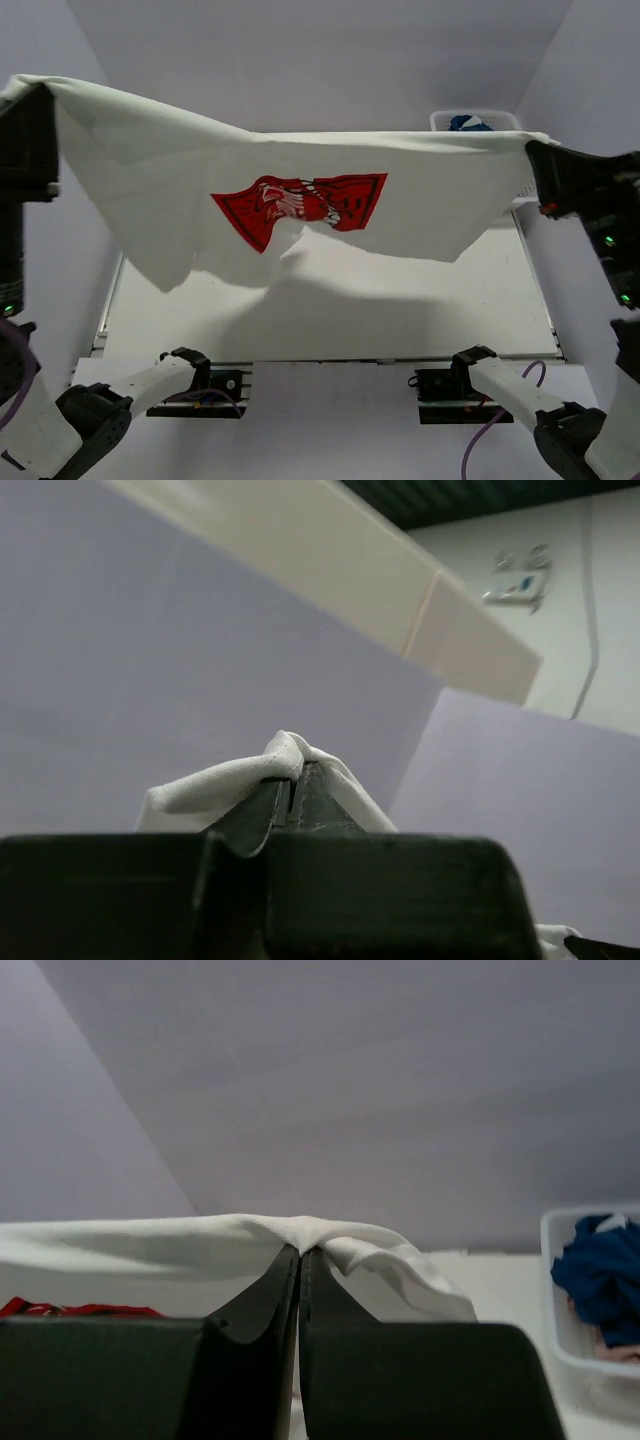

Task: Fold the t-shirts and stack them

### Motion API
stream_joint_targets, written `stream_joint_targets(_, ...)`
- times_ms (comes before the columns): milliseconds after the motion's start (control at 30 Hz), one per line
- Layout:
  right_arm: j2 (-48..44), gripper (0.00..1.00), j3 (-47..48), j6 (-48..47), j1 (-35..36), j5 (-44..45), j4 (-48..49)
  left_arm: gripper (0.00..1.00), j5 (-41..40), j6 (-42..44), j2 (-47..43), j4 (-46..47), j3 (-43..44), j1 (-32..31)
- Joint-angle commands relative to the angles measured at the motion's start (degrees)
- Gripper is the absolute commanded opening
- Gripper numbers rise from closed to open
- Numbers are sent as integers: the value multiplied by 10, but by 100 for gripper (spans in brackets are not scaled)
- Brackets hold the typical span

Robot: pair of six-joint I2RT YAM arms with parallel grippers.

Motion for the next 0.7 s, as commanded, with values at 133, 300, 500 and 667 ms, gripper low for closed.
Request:
stream_joint_targets(133, -24, 0, 60, -32, -1, -24, 15, 0, 30, 47, 29, 31, 100, 3)
stream_joint_targets(300, -25, 0, -3, -30, 0, -8, 42, 0, 31, 68, 27, 78, 27, 3)
stream_joint_targets(500, 1, 0, -182, -12, -1, 84, 119, 0, -65, 105, 132, 86, -59, -2)
stream_joint_targets(667, 52, 0, -374, 27, -6, 153, 212, 0, -178, 119, 202, 146, -261, 5)
